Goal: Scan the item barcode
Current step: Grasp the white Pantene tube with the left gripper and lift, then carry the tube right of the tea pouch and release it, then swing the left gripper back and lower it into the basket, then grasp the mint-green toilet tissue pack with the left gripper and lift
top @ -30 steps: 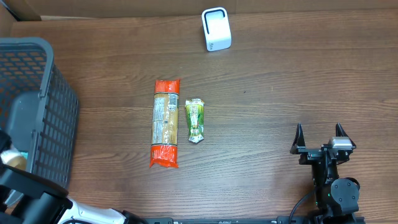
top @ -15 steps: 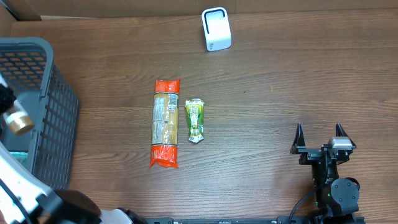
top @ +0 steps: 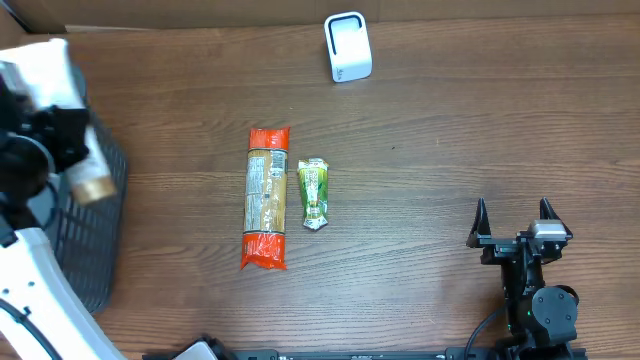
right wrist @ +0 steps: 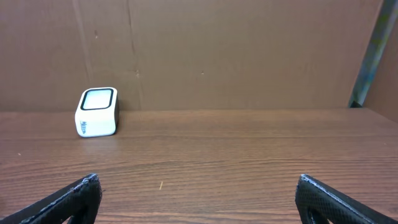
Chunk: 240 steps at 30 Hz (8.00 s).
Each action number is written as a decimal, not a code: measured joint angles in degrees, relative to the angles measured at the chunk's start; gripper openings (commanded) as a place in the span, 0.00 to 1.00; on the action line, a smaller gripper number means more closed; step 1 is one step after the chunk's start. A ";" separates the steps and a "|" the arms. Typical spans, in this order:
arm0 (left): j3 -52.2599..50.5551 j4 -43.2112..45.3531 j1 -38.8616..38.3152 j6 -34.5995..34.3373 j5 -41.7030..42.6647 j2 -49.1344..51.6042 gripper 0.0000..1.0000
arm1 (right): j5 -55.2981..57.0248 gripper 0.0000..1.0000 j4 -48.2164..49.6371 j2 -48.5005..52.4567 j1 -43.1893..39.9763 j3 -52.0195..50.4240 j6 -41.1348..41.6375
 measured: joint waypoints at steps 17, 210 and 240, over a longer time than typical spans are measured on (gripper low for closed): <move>0.20 -9.55 -22.91 0.66 -1.95 -0.52 0.04 | 0.02 1.00 -0.02 0.00 0.00 0.00 0.00; -37.92 44.85 26.95 33.77 -32.33 24.33 0.87 | 0.00 1.00 -0.04 0.00 0.00 0.00 0.02; -28.92 37.99 24.59 9.01 3.39 31.32 0.04 | 0.00 1.00 -0.02 0.00 0.00 0.00 0.00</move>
